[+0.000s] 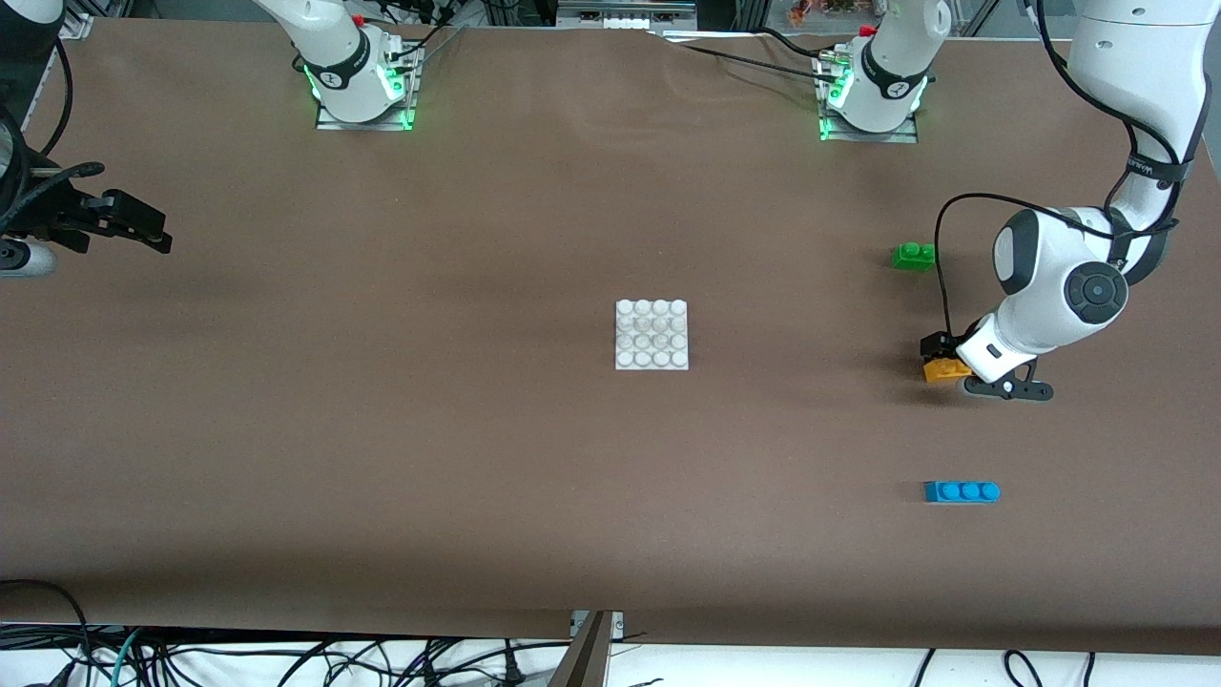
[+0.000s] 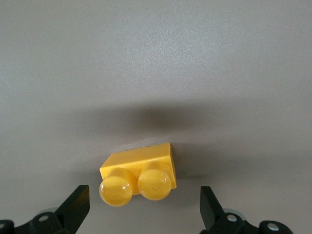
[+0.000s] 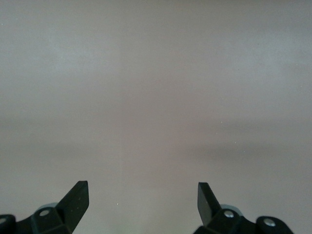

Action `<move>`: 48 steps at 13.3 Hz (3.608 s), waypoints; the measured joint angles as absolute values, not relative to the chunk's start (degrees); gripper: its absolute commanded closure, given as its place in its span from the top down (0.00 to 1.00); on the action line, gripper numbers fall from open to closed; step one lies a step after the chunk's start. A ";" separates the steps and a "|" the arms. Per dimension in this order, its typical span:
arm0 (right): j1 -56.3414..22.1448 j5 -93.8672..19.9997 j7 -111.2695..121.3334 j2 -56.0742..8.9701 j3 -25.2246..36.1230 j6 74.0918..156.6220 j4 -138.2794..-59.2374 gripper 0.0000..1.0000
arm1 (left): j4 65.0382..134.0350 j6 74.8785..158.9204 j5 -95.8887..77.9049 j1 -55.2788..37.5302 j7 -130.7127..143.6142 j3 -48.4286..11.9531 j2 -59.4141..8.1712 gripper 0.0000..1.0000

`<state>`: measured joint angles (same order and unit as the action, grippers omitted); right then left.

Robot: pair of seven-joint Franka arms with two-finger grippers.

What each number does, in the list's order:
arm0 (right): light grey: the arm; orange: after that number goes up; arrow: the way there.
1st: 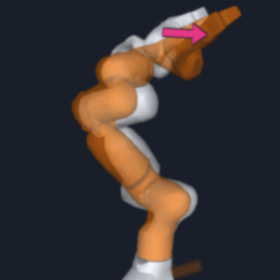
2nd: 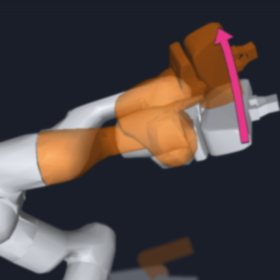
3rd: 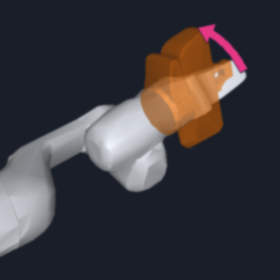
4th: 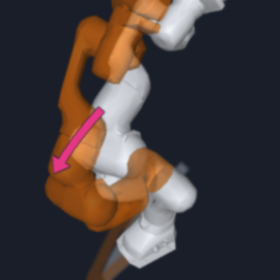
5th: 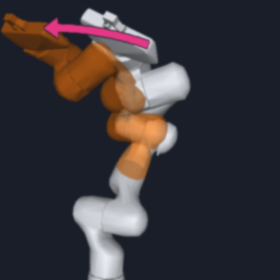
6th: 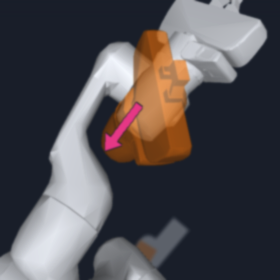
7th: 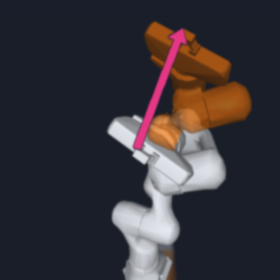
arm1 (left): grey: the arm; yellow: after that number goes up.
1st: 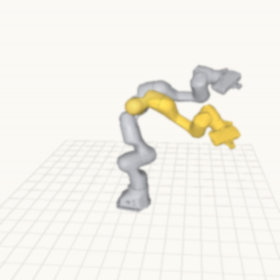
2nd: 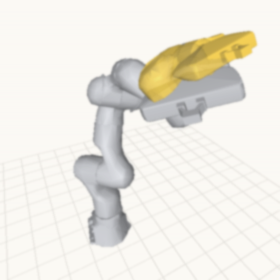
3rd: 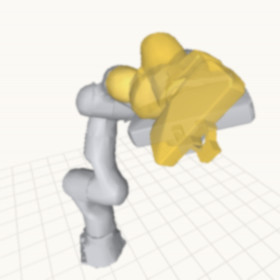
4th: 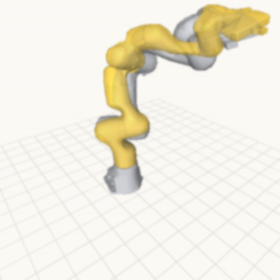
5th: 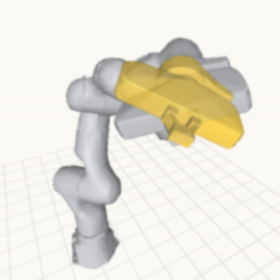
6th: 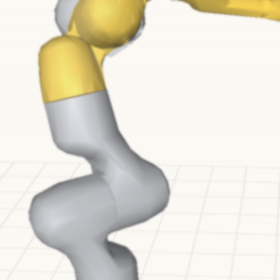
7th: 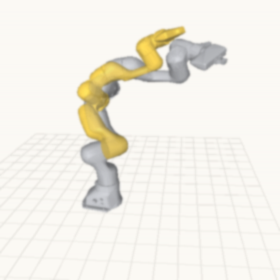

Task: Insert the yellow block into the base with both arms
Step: 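Lower the left gripper onto the yellow block and grasp it, then carry the yellow block with the left gripper over the white base plate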

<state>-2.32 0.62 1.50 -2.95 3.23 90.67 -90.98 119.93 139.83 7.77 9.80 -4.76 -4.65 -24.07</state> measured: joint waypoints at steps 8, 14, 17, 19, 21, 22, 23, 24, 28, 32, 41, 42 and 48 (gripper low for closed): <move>-2.41 -0.51 1.50 -3.13 3.58 90.90 -91.04 0.99 | 119.85 141.84 7.77 9.78 -4.75 -4.68 -25.57 1.00; -2.42 -1.67 1.50 -3.08 3.50 91.71 -90.77 0.99 | 119.67 141.84 7.77 9.78 -4.76 -4.68 -25.61 0.14; -2.47 -1.76 1.50 -3.08 3.43 92.62 -90.76 0.99 | 119.18 141.75 7.77 9.79 -4.80 -4.67 -25.13 0.11; -2.48 -1.87 1.50 -3.09 3.40 92.82 -90.76 0.99 | 118.79 141.75 7.77 9.79 -4.80 -4.63 -25.13 0.17; -2.48 -2.01 1.50 -3.08 3.40 92.88 -90.76 0.99 | 117.09 140.10 7.77 9.78 -4.80 -4.68 -25.06 0.20; -2.48 -2.03 1.50 -3.08 3.40 92.88 -90.76 0.99 | 115.39 137.51 7.77 9.76 -4.80 -4.74 -24.97 0.20; -2.48 -2.06 1.50 -3.08 3.37 92.90 -90.76 0.99 | 113.16 134.23 7.77 9.69 -4.80 -4.98 -24.85 0.20; -2.50 -2.08 1.50 -3.08 3.26 92.92 -90.76 0.99 | 110.43 130.48 7.77 9.62 -4.80 -5.73 -24.69 0.20; -2.59 -2.10 1.50 -3.08 2.75 92.92 -90.75 0.99 | 101.29 120.20 7.77 8.20 -1.07 -13.09 -24.24 0.23; -2.59 -2.10 1.50 -3.08 2.76 92.91 -90.75 0.99 | 98.95 118.43 5.67 0.83 10.85 -18.56 -24.31 0.18; -2.58 -2.11 1.50 -3.08 2.78 92.90 -90.74 0.99 | 93.49 118.23 3.47 -18.48 25.29 -18.77 -33.89 0.14; -2.58 -2.11 1.50 -3.08 2.78 92.90 -90.74 0.99 | 93.04 118.25 3.45 -19.17 26.29 -18.77 -34.97 0.14; -2.58 -2.11 1.50 -3.08 2.78 92.90 -90.74 0.99 | 92.32 123.13 3.34 -21.21 26.93 -18.76 -37.41 0.15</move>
<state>-2.58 -2.11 1.50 -3.08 2.78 92.90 -90.74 92.32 123.13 3.34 -21.21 26.93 -18.76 -37.41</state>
